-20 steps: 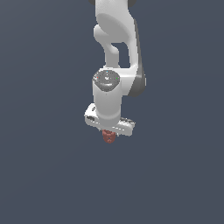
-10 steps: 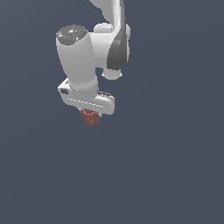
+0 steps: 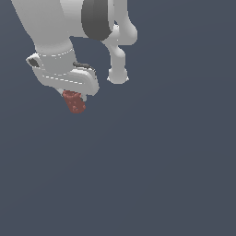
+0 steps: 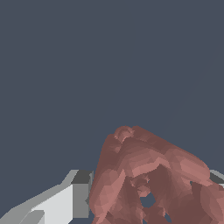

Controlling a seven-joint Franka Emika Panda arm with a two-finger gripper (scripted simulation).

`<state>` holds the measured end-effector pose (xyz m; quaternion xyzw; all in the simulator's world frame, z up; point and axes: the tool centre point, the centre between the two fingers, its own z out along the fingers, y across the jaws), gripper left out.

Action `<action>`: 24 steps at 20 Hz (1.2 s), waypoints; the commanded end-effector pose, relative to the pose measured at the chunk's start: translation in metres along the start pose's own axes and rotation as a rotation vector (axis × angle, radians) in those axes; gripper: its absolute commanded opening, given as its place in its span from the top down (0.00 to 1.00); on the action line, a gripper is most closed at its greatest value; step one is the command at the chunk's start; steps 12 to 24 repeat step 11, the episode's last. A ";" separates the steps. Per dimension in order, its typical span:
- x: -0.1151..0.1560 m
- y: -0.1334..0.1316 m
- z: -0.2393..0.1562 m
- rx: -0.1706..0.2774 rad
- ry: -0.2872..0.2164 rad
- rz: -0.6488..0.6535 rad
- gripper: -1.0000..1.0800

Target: Pick up the object and move it to a goal position.

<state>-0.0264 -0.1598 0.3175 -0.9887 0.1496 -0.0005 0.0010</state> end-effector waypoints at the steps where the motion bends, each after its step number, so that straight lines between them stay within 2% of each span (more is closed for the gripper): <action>1: -0.002 0.015 -0.016 0.000 -0.001 -0.001 1.00; 8: -0.003 0.035 -0.040 -0.002 -0.001 -0.002 1.00; 24: -0.003 0.036 -0.041 -0.002 -0.001 -0.002 1.00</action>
